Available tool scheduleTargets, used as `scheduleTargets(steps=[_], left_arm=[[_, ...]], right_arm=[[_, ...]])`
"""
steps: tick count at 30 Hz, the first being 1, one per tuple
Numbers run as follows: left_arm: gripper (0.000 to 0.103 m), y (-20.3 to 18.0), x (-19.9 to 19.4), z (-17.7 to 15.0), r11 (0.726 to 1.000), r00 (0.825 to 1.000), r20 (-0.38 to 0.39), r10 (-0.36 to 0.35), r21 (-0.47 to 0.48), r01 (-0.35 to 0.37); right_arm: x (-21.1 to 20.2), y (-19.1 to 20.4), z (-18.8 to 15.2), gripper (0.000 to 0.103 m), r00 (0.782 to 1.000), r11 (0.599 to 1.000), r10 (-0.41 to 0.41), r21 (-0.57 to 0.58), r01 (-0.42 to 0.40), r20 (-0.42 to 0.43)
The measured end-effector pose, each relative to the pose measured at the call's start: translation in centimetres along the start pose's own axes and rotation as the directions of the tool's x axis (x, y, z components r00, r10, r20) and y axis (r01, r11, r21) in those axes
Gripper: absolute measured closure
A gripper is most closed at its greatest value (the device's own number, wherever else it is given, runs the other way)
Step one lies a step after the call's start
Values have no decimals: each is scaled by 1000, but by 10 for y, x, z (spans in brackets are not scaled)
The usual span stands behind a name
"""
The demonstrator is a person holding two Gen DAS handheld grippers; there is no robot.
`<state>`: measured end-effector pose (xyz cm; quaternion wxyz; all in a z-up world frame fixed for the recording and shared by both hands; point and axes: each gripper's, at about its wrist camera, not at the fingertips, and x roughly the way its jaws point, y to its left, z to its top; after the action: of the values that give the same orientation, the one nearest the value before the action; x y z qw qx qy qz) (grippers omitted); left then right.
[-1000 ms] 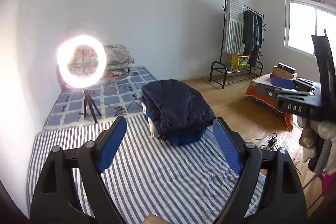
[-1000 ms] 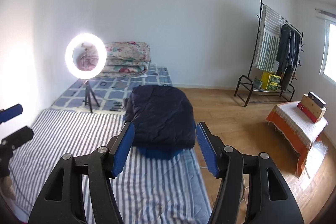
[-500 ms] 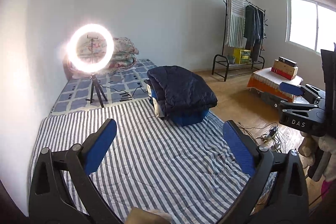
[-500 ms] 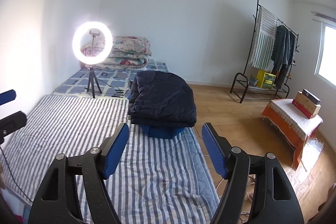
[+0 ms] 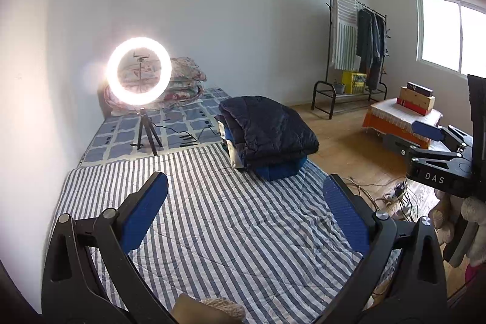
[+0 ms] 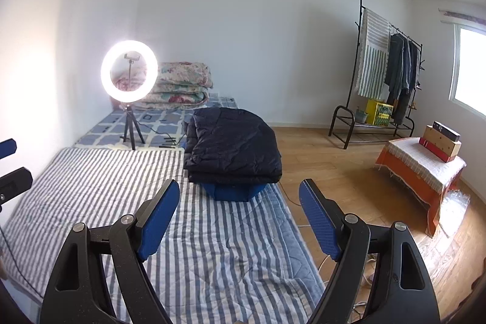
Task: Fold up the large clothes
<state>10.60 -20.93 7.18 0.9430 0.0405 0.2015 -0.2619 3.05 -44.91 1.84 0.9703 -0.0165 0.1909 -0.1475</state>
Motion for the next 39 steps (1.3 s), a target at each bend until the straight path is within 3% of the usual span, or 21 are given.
scheduleTargets(steps=[39], left_arm=[[0, -14, -4, -6, 998, 1000, 18, -8, 61, 7]], right_arm=[[3, -13, -5, 22, 999, 999, -33, 21, 33, -23]])
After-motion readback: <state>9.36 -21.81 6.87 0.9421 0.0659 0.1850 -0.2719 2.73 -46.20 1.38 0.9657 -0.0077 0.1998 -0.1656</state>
